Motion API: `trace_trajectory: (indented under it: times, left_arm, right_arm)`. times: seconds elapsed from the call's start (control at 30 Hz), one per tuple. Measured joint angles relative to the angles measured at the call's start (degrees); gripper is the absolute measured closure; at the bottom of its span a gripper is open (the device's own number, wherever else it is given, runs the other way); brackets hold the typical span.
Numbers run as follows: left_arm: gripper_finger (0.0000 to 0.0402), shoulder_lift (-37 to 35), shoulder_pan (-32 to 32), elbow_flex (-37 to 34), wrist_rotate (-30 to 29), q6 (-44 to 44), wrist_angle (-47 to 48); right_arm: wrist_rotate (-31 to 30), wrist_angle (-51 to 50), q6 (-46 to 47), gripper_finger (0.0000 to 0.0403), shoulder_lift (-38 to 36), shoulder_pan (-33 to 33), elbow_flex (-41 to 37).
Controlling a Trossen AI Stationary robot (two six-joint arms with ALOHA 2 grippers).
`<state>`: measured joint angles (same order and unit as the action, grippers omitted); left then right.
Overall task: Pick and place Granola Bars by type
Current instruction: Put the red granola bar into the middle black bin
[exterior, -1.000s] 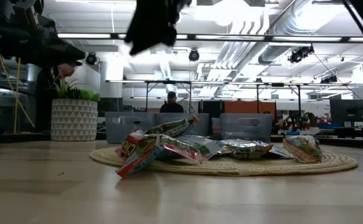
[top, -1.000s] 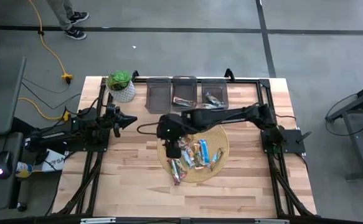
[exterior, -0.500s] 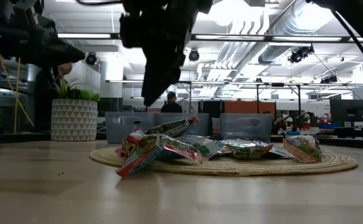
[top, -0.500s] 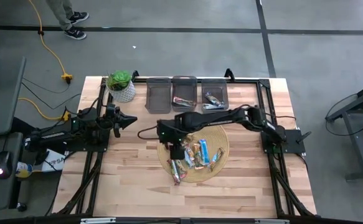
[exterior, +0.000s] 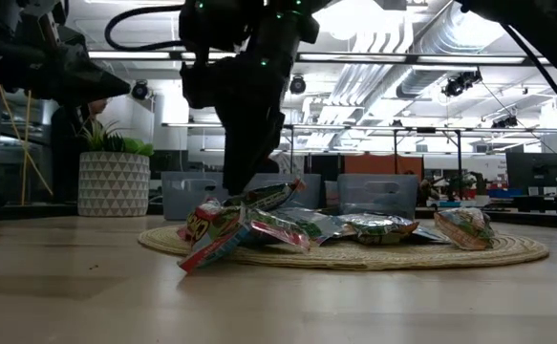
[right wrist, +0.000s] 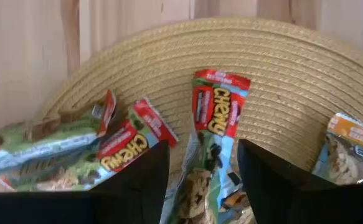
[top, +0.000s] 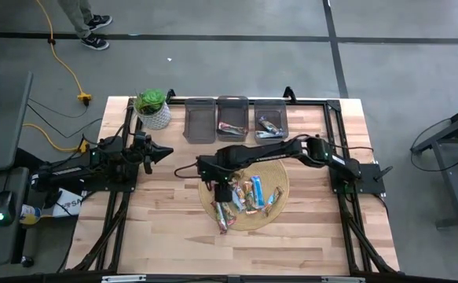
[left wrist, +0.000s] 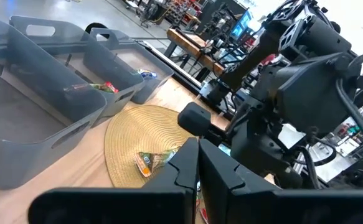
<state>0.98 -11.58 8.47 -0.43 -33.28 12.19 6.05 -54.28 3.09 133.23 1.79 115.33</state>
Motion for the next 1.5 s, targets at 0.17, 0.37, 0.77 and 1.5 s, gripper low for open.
trace_trajectory:
  times: [0.17, 0.37, 0.77, 1.5]
  left_arm:
    - [0.0392, -0.01, -0.01, 0.00, 0.00, 0.00, 0.00]
    - [0.0392, -0.01, -0.01, 0.00, 0.00, 0.00, 0.00]
    - [0.0392, -0.01, -0.01, 0.00, 0.02, 0.00, 0.00]
    - [0.0392, 0.01, -0.01, 0.00, 0.00, 0.00, 0.00]
  right_arm:
    - [-0.69, -0.05, 0.96, 0.0228, 0.00, -0.40, 0.01]
    - [-0.22, 1.16, 1.54, 0.0224, 1.38, -0.40, 0.02]
    - [0.91, 3.18, 2.67, 0.0224, 3.64, -0.40, 0.11]
    - [0.65, 3.43, 2.47, 0.0303, 4.90, -0.30, 0.11]
